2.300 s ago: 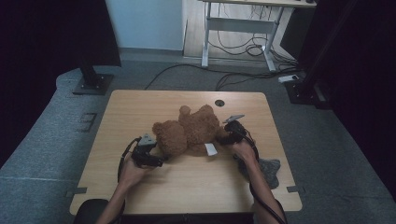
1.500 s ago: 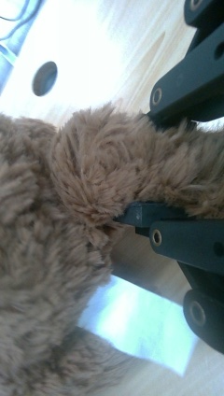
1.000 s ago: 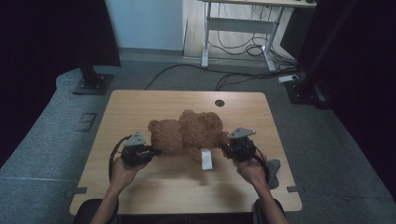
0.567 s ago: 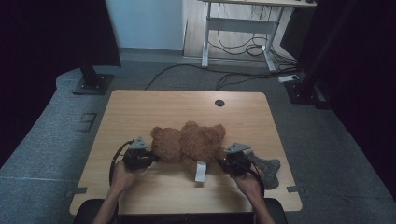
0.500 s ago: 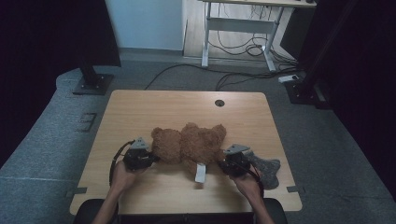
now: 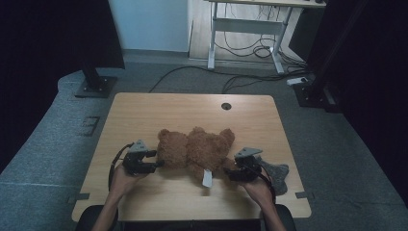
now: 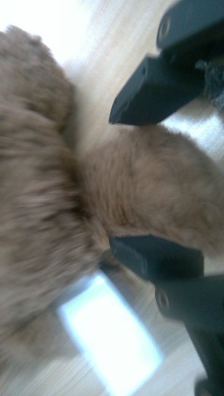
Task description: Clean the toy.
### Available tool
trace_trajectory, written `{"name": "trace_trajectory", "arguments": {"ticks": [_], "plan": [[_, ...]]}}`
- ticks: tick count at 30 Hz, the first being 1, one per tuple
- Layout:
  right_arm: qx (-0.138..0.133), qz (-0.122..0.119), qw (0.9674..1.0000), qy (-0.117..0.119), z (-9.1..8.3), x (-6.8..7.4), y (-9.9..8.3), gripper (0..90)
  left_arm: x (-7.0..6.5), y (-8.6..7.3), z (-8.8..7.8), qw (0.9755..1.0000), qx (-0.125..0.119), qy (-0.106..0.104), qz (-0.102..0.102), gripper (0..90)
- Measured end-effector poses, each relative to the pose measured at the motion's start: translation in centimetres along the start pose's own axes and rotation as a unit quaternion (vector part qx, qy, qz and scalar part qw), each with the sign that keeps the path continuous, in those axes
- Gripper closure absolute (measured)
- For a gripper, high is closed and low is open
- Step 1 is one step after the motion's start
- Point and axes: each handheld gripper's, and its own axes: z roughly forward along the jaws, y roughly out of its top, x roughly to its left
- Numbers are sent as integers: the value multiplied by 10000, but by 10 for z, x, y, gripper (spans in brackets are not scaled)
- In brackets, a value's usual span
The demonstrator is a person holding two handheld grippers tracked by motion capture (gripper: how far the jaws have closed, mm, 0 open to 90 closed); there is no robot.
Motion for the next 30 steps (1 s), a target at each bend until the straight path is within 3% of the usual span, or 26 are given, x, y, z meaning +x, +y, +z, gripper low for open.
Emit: {"name": "trace_trajectory", "arguments": {"ticks": [4,10,16,22,27,30], "plan": [[-159,-64,9998,-50,-17,-5,6,252,-1,10,-7,9999,-114,11,82,257],[-265,-24,9992,-313,-39,-23,7,256,-3,29,-8,9997,-221,-18,143,229],[44,201,9977,-639,-41,-49,-10,287,1,35,2,9997,-185,-15,126,277],[588,465,9929,-919,-27,-72,-37,307,6,32,6,9995,-280,-132,-15,308],[980,481,9893,-971,-18,-78,-52,363,8,26,8,9989,-408,-174,-136,301],[1102,551,9888,-845,-15,-81,-59,451,9,26,9,9990,-389,-143,-141,272]]}}
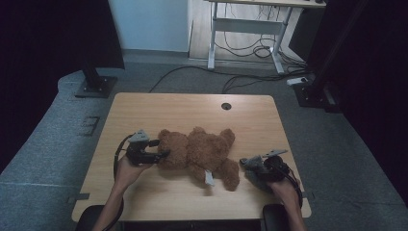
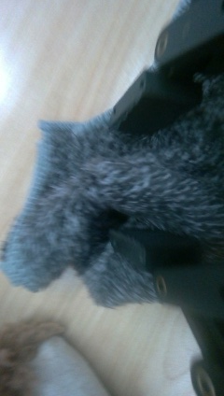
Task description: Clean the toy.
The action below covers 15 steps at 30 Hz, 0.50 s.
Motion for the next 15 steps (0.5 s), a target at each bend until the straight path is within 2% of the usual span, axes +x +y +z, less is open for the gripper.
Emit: {"name": "trace_trajectory", "arguments": {"ticks": [3,5,7,11,15], "plan": [[-60,155,9998,92,0,-1,-3,575,-1,0,0,10000,18,-7,46,274],[-108,190,9996,186,0,-1,-4,660,-2,0,0,9999,29,-26,93,305],[-152,260,9994,180,-1,-1,-6,713,-4,1,-1,9999,41,-39,132,336],[-212,320,9991,171,-7,-1,-6,758,-7,1,0,9998,65,-75,190,448],[-532,359,9978,147,-23,-1,0,769,-8,0,2,9997,139,-49,191,521]]}}
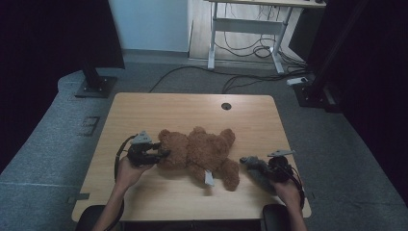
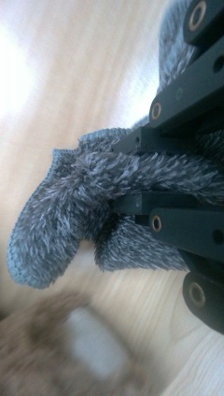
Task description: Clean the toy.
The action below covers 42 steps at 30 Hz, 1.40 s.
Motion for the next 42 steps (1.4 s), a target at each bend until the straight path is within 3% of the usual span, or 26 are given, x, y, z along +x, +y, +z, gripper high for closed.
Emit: {"name": "trace_trajectory", "arguments": {"ticks": [6,12,20,31,42], "plan": [[-347,-125,9993,66,-26,6,24,768,-3,-1,0,9999,-25,120,61,644],[-555,-220,9982,109,-40,11,47,768,-5,-1,-1,9997,-91,193,76,791],[-751,-384,9961,243,-48,19,82,768,-5,-2,-1,9996,-140,224,78,834],[-756,-640,9934,579,-32,38,132,767,-5,-2,-2,9996,-152,229,102,851],[-734,-1020,9884,848,-9,74,180,767,-4,-2,-3,9996,-183,197,101,827]]}}
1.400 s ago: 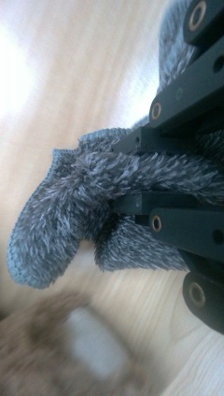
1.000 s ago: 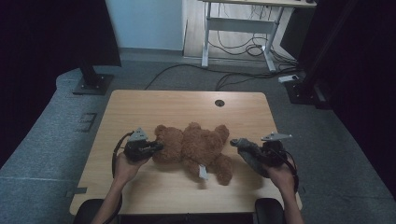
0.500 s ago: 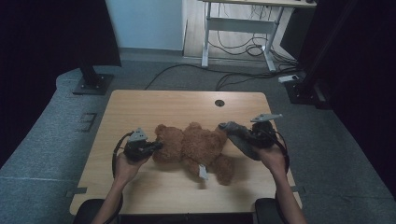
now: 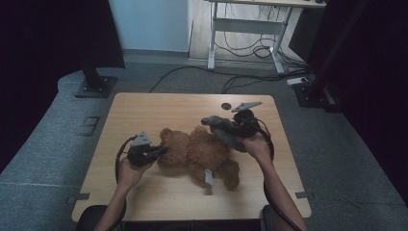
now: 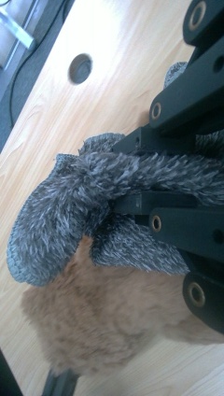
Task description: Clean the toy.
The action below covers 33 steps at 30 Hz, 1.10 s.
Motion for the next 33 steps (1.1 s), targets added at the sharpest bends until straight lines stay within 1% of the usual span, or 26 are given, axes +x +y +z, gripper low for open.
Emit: {"name": "trace_trajectory", "arguments": {"ticks": [2,4,5,6,8,9,10,12,14,15,17,18,19,21,25,33], "plan": [[27,-80,10000,42,8,6,10,767,0,0,0,10000,-33,25,16,804],[49,-141,9998,94,15,9,16,767,0,1,-1,10000,-74,62,15,763],[50,-162,9998,122,19,12,20,766,0,1,-1,9999,-95,114,32,732],[56,-198,9997,161,25,15,23,766,1,2,-1,9998,-91,164,21,663],[75,-240,9994,227,33,19,28,765,2,2,0,9998,-56,199,-10,542],[90,-278,9992,268,39,22,30,765,2,1,0,9998,-62,206,-15,507],[100,-305,9990,301,42,24,31,765,3,1,1,9998,-69,163,-37,503],[150,-332,9986,395,52,29,34,764,2,0,3,9999,-42,75,-57,517],[233,-411,9977,493,63,34,35,764,1,1,4,10000,-16,38,-42,554],[277,-429,9974,515,67,36,35,763,0,1,4,10000,-5,-1,-51,587],[383,-491,9965,566,76,40,33,763,-1,0,4,10000,13,8,-55,662],[434,-533,9960,577,81,41,31,763,-1,0,4,10000,31,15,-32,718],[497,-573,9955,559,85,43,30,763,-2,0,5,10000,23,45,0,765],[625,-609,9951,473,93,45,26,763,-3,-1,5,10000,20,69,32,822],[666,-593,9952,406,97,41,22,764,-4,-1,5,10000,-9,74,54,855],[694,-580,9958,136,94,32,14,764,-4,-3,5,9999,-37,60,88,862]]}}
